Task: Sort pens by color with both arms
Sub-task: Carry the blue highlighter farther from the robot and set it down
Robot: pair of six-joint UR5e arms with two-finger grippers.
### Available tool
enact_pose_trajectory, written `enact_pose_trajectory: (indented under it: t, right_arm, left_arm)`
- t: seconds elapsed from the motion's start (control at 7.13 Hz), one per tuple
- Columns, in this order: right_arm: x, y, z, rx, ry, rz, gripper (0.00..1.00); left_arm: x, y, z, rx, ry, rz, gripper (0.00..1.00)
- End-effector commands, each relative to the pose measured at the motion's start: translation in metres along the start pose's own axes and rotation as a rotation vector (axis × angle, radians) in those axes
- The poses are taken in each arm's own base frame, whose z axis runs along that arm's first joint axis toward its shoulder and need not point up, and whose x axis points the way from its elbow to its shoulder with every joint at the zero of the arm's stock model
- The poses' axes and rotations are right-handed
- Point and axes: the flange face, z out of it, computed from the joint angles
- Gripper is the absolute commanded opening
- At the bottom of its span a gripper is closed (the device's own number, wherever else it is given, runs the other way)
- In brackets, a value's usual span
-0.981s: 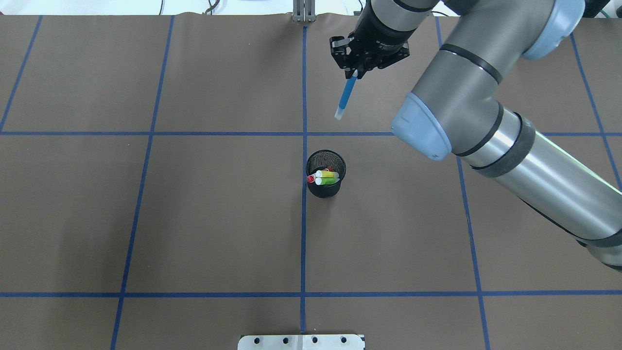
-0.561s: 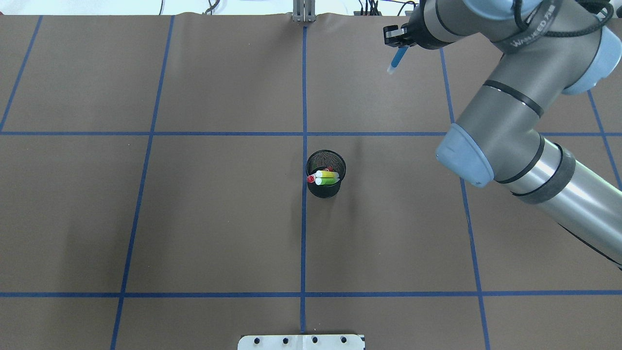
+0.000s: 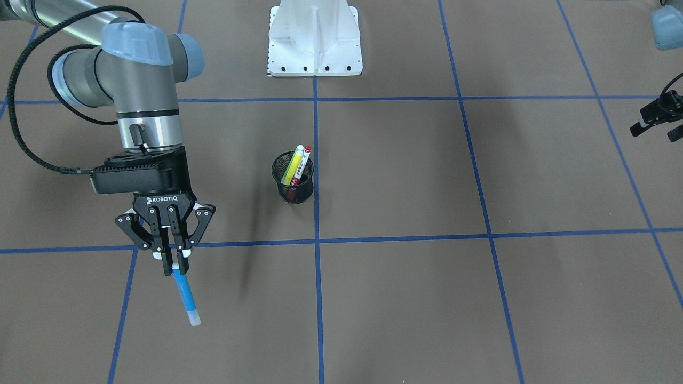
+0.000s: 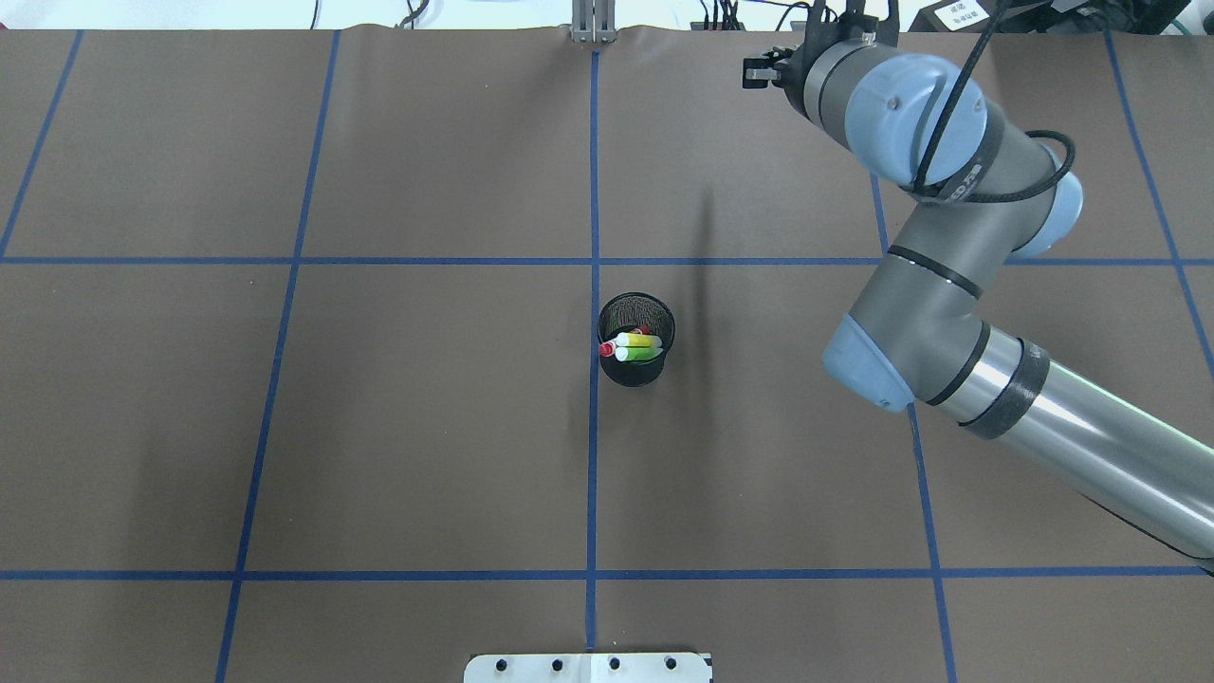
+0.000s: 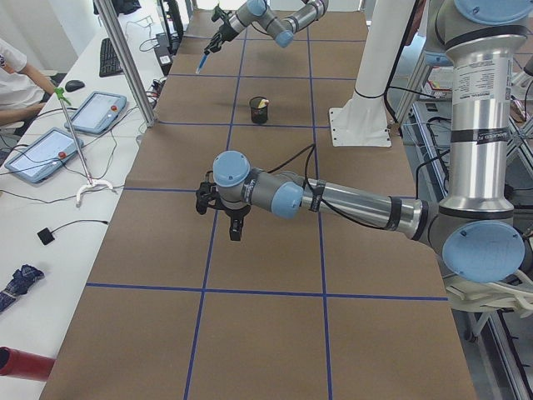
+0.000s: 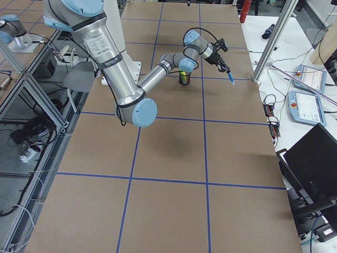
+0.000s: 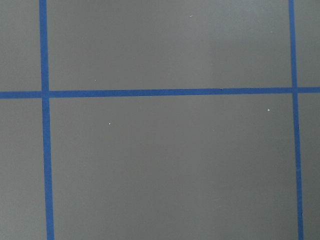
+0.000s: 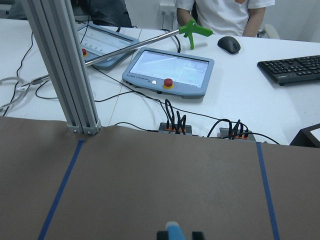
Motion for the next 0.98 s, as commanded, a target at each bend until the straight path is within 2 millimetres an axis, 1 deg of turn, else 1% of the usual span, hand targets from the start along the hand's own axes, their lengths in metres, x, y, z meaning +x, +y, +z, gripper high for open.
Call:
enact_pose_trajectory:
  t: [0.0,0.14,0.28,0.56,0.84]
  right_arm:
    - [-0.029,0.044,0.001,0.151,-0.002,0.036,0.0]
    - [-0.046,0.075,-0.001,0.201,0.037,0.011,0.0]
    - [-0.05,0.097,0.006,0.217,0.072,-0.012,0.0]
    - [-0.058,0.118,0.016,0.218,0.097,-0.039,0.0]
    - [-0.054,0.145,0.03,0.209,0.094,-0.049,0.0]
  left_arm:
    - [0.002,-0.004,-0.001,0.006,-0.002,0.008,1.0]
    - [0.001,-0.005,0.0,0.006,-0.002,0.007,1.0]
    - [-0.001,-0.008,0.002,0.003,-0.003,0.004,1.0]
    - [0.0,-0.011,0.002,0.005,-0.002,0.005,1.0]
    - [0.0,-0.011,0.002,0.004,-0.003,0.006,1.0]
